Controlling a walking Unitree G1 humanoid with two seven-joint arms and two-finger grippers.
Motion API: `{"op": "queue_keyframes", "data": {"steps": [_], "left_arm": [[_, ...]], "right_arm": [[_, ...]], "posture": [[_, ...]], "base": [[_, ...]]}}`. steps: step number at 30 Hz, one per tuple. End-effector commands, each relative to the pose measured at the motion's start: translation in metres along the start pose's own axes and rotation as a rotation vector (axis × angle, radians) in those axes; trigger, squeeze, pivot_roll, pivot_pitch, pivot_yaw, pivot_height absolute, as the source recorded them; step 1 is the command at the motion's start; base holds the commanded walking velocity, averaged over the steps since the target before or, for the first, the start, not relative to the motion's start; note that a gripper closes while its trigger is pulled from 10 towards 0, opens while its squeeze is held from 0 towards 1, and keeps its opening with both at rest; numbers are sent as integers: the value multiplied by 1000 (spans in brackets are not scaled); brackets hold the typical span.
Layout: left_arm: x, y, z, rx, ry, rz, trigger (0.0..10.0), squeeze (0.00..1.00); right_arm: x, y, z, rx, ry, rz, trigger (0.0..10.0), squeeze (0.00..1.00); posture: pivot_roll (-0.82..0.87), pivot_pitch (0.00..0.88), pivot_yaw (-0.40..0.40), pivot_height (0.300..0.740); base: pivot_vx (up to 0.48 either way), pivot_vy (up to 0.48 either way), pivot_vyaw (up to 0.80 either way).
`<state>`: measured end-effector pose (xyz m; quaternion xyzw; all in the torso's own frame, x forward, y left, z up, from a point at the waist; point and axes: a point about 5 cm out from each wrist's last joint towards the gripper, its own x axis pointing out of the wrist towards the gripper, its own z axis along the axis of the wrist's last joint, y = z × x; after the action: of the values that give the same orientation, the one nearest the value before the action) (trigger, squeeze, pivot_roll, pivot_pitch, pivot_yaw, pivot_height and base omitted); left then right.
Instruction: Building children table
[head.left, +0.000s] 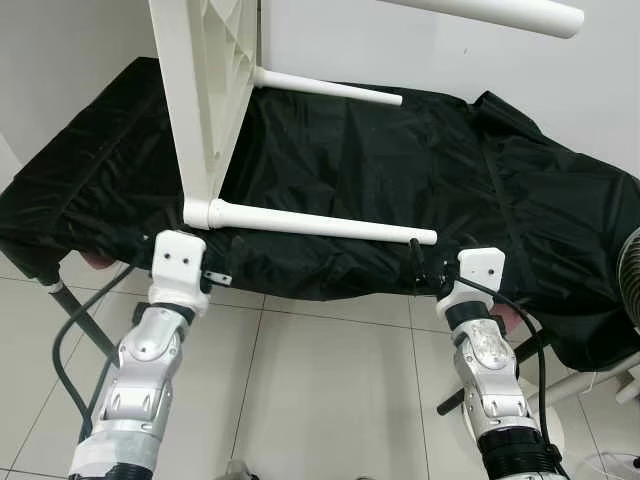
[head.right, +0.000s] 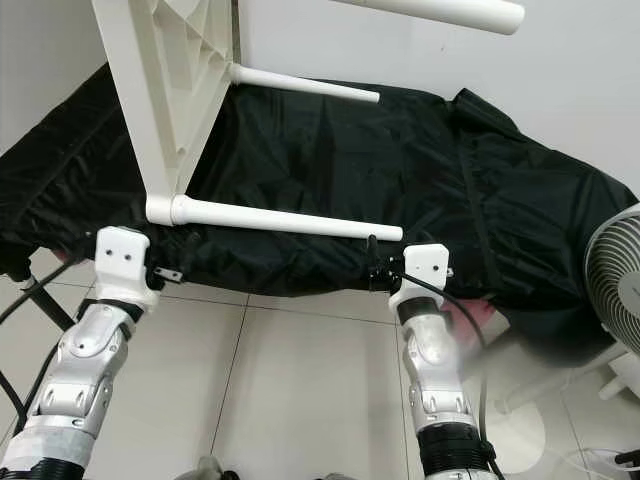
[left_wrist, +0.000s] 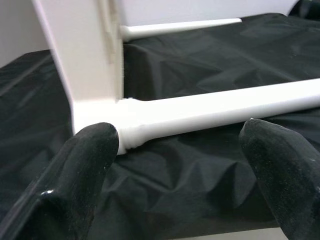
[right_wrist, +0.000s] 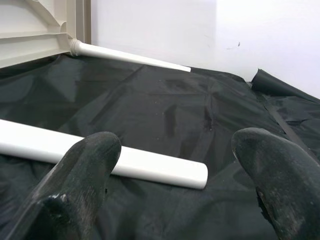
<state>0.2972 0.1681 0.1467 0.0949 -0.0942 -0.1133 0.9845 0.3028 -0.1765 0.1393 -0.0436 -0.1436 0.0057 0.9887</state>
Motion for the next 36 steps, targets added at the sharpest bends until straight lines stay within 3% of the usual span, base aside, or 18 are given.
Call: {"op": "queue_keyframes", "data": {"steps": [1, 11, 17, 21, 24, 36], "left_arm": [[-2, -4, -2, 19, 15, -25, 10000, 0], [0, -1, -3, 41, 13, -2, 10000, 0], [1, -2, -4, -8, 20, -26, 10000, 0], [2, -3, -3, -16, 10, -35, 10000, 0], [2, -3, -2, 3, 7, -35, 10000, 0], [0, -8, 0, 77, -14, -60, 10000, 0]], "right_arm": [[0, -7, -2, -7, 12, -27, 10000, 0], [3, -7, -1, -27, 5, -17, 10000, 0], [4, -7, -1, -27, 3, -15, 10000, 0], [4, -6, -2, -26, 2, -17, 10000, 0], [3, -7, -3, -26, 5, -20, 10000, 0], [4, -6, -4, -21, 6, -26, 10000, 0]], "posture": [[32, 66, -74, 740], [33, 49, -78, 740], [29, 44, -72, 740], [29, 44, -71, 740], [28, 44, -66, 740], [31, 40, -64, 740]], "base": [[0, 0, 0], [0, 0, 0], [0, 0, 0], [0, 480, 0], [0, 476, 0], [0, 0, 0]]}}
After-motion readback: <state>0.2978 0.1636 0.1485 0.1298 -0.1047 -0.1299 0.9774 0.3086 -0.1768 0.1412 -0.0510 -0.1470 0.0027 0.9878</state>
